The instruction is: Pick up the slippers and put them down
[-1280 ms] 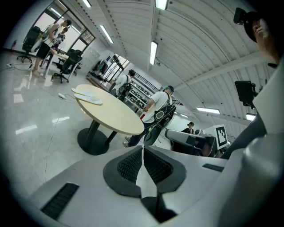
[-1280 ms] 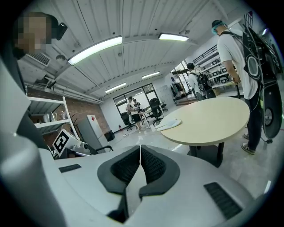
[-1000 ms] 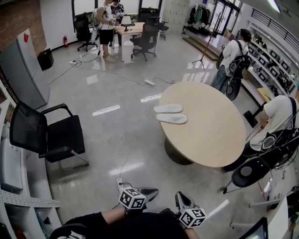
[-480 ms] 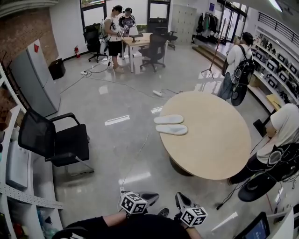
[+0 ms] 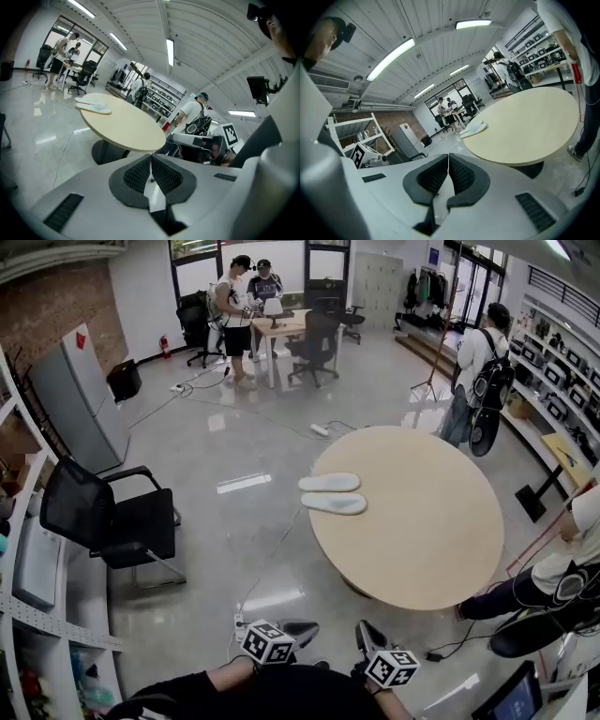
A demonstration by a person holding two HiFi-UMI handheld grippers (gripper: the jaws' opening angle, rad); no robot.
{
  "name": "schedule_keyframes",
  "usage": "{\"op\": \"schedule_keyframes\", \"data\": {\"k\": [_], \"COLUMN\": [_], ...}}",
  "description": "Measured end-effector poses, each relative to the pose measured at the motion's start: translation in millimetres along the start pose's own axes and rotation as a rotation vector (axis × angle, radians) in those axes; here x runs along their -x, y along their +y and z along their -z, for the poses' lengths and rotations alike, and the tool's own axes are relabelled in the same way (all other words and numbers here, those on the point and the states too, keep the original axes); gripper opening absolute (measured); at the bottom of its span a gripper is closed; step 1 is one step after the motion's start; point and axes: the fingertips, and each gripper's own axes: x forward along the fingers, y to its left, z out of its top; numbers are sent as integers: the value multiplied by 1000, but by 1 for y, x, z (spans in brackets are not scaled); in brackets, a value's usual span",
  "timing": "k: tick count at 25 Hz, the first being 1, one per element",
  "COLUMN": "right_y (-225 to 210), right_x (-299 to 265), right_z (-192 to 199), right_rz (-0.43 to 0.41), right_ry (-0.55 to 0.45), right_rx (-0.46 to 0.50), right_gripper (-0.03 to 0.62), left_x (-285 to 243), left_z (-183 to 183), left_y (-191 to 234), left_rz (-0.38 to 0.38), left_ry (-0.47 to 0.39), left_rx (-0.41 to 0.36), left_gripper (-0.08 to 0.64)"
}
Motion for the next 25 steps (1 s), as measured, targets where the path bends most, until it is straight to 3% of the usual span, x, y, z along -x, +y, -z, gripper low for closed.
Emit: {"op": "schedule_keyframes", "data": {"k": [12,20,25], "right_y": [-29,-45,-44], "right_x": [-4,-38,-94], "right_z": [-12,-32,-51], "right_rz": [-47,-27,7], "right_ry": [-22,-43,-34], "right_rx": [-71,-69,-51], "right_gripper": [17,17,17], "left_x": [-22,-42,-44], "left_z": [-13,-37,-73], "left_y": [-2,31,81], "left_rz": [-49,-29,-8], "left_ry": [33,40,26], "left_rx": [0,-2,5], "left_gripper": [25,25,25]}}
